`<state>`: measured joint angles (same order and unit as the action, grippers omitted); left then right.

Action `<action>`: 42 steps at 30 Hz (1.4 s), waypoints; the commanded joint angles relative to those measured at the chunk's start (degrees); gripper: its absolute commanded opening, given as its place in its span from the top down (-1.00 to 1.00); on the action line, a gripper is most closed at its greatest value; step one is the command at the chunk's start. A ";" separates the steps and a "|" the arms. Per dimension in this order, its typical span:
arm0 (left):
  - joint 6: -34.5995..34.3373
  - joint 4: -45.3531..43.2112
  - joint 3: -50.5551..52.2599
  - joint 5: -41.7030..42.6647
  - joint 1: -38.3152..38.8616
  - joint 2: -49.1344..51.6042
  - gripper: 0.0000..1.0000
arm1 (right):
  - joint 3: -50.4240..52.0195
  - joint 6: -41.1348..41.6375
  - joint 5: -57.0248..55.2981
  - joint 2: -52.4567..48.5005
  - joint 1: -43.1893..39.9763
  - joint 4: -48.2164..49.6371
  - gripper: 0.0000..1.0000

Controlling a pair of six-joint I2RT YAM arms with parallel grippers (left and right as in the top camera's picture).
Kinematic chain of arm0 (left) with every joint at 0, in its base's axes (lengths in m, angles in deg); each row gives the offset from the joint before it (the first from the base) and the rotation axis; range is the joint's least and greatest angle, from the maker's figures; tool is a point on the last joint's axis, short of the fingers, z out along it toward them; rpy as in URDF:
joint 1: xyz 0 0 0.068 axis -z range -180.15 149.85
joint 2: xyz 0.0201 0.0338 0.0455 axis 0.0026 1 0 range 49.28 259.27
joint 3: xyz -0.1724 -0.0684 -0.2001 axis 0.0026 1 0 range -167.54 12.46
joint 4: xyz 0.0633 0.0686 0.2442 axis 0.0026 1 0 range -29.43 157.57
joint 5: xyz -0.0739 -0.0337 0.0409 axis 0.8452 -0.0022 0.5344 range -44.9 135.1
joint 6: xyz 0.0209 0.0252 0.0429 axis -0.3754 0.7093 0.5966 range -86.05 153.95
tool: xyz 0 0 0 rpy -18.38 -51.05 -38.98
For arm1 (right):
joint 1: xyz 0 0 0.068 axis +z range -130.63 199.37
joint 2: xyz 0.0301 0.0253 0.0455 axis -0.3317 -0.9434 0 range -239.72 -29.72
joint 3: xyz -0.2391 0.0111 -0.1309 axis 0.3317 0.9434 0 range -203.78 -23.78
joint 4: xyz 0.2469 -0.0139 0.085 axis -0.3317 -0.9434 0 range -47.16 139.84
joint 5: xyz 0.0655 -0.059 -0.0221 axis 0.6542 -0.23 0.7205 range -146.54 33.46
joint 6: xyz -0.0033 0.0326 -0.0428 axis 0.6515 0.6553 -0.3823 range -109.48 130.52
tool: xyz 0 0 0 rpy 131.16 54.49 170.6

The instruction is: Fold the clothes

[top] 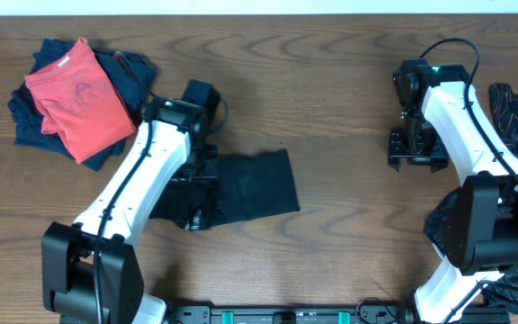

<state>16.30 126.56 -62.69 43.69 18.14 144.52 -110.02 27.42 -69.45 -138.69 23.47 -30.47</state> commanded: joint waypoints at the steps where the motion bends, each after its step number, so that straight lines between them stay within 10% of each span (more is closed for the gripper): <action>1: -1.84 -0.07 -2.84 2.51 1.79 -0.63 0.88 | 0.07 -0.72 -0.59 1.51 -1.55 -0.28 -0.25; 32: -14.62 -18.71 -4.74 20.44 16.28 5.11 0.83 | 0.07 -1.75 0.11 1.51 -1.46 -0.26 -0.25; 36: -14.62 -29.09 -4.74 22.23 20.41 7.06 0.08 | 0.07 -1.77 2.86 1.51 -1.33 -0.20 -0.25; 42: -12.92 -31.50 -4.74 24.68 24.98 7.02 -0.30 | 0.07 -2.01 3.37 1.51 -0.61 -0.07 -0.26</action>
<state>2.24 95.00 -66.32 65.51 42.33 151.55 -109.96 26.24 -66.74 -138.69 23.47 -30.65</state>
